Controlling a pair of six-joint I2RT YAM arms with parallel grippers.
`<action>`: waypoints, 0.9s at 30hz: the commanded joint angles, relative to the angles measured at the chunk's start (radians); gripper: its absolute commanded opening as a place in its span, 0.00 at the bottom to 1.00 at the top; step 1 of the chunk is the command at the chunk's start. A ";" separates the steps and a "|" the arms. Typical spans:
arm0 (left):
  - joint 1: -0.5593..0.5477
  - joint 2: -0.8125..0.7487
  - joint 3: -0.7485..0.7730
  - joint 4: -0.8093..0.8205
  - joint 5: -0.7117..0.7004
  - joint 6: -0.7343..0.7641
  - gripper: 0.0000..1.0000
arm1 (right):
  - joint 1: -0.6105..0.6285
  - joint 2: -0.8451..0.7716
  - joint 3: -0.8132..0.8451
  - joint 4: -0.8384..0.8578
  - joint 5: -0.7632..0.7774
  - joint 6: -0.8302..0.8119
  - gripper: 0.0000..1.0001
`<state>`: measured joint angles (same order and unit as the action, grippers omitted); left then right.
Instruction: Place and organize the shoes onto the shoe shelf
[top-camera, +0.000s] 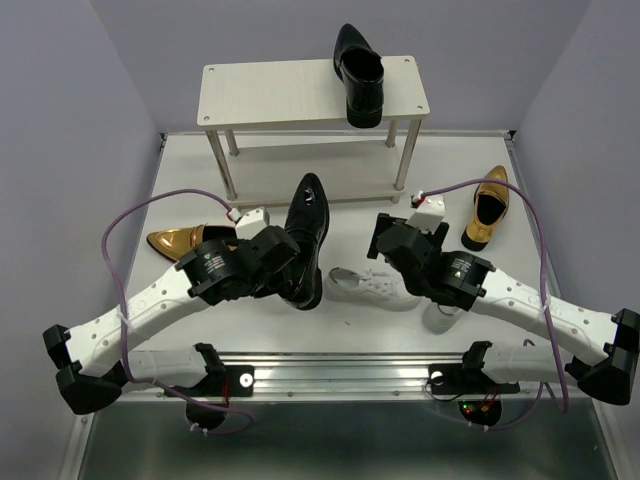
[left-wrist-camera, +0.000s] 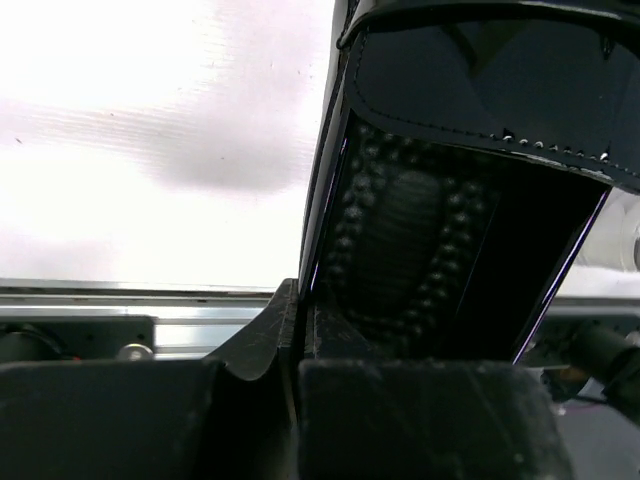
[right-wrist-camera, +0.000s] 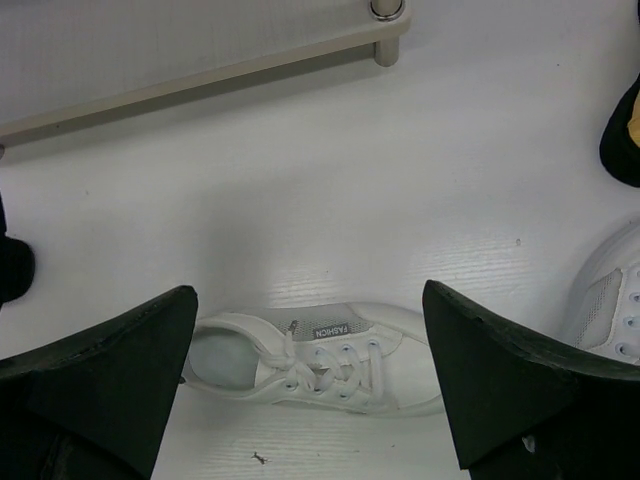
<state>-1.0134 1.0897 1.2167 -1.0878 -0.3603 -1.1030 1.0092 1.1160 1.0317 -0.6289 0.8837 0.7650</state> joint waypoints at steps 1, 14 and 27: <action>-0.002 -0.059 0.059 -0.034 -0.009 0.150 0.00 | -0.001 -0.005 0.041 0.003 0.058 -0.015 1.00; -0.004 -0.050 0.339 -0.034 -0.123 0.301 0.00 | -0.001 -0.007 0.031 0.003 0.064 -0.012 1.00; 0.070 0.215 0.945 0.009 -0.405 0.449 0.00 | -0.001 0.010 0.060 0.003 0.057 -0.010 1.00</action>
<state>-0.9924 1.2434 1.9339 -1.2373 -0.6025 -0.7403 1.0092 1.1213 1.0393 -0.6285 0.9066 0.7551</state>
